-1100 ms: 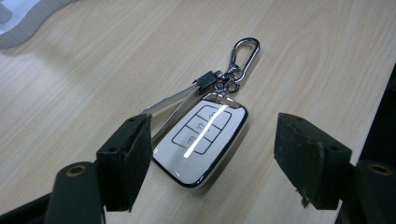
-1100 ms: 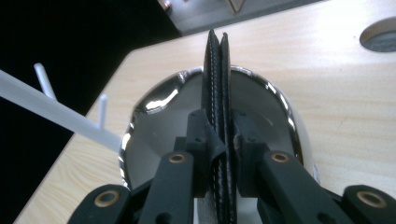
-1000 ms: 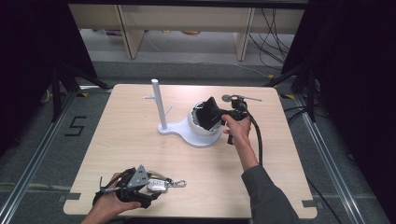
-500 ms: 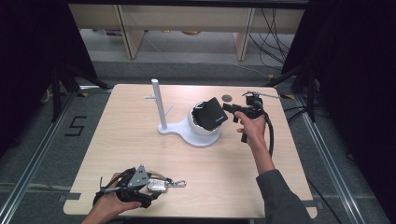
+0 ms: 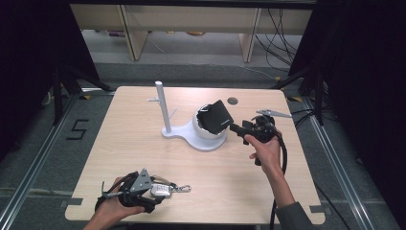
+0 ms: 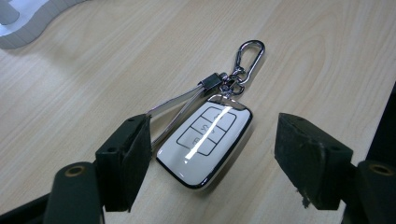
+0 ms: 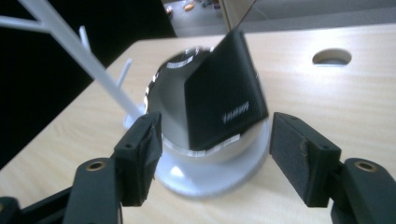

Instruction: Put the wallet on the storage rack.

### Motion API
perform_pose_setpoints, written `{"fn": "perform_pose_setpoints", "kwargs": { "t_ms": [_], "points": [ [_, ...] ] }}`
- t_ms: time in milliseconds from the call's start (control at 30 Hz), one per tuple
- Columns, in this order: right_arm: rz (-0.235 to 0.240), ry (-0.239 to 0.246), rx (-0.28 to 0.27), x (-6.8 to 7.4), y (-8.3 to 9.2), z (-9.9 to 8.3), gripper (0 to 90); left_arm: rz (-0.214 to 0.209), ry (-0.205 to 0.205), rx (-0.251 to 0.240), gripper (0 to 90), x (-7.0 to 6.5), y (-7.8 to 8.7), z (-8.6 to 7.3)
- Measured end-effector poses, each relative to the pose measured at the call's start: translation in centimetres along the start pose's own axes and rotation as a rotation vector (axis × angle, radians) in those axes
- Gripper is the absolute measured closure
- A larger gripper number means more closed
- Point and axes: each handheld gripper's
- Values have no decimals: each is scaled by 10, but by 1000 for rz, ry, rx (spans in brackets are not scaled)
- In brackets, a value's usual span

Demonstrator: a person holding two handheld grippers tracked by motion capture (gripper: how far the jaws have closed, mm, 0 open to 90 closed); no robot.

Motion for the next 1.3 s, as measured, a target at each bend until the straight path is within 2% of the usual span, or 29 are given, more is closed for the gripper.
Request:
{"fn": "perform_pose_setpoints", "kwargs": {
  "t_ms": [33,67,133,167,200,300,333,367,467,500,567,600,633,700,733,767,800,833,933,967,1000,1033,1300],
  "points": [
    [-4,23,29,2,5,-7,343,5,-1,-7,272,-1,-1,0],
    [-3,23,37,3,7,-9,342,5,-1,-7,272,-1,-1,0],
    [3,26,33,4,9,-12,341,10,0,1,271,-1,0,0],
    [6,3,43,9,13,-17,339,-6,-7,-3,270,-1,0,1],
    [13,28,39,6,14,-20,338,-6,-7,-3,269,-1,0,1],
    [0,38,65,7,16,-31,332,-2,10,-11,265,-2,-1,1],
    [0,38,65,7,16,-31,332,2,-15,-2,265,1,-1,1],
    [-5,20,93,8,16,-40,322,-4,-4,-8,265,0,-2,1],
    [-17,25,104,10,18,-48,325,-3,-18,8,264,2,-3,2],
    [-3,62,121,10,19,-56,325,-8,-22,-3,264,1,-5,2],
    [7,72,123,10,20,-59,324,-3,-35,9,263,1,-6,2],
    [27,78,139,12,23,-67,324,-13,-24,12,263,0,-8,2],
    [36,70,141,14,24,-70,325,-15,-41,10,263,1,-8,3],
    [44,72,139,16,25,-76,325,-8,-26,6,262,0,-8,3],
    [44,55,145,20,27,-79,325,-8,-26,6,262,0,-8,3],
    [50,84,146,19,28,-81,325,-9,-34,3,262,3,-9,3],
    [52,53,146,23,29,-84,324,-14,-9,-3,262,2,-9,3],
    [57,60,156,24,30,-86,324,-32,-7,-16,262,3,-9,4],
    [62,112,162,23,32,-94,324,-27,-1,-26,262,2,-9,6],
    [55,111,173,24,33,-97,324,-34,3,-24,262,2,-9,7],
    [59,78,175,28,34,-100,324,-34,3,-24,262,2,-9,7],
    [62,118,177,25,35,-102,324,-29,-5,-27,262,1,-9,7],
    [86,136,238,33,41,-123,319,-13,-10,-16,262,0,-7,4]
  ]
}}
Point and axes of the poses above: each handheld gripper's, and its own axes: y roughly backward along the jaws, z roughly out of its top, x roughly to its left, and after that the axes turned 3 degrees about z, right-handed
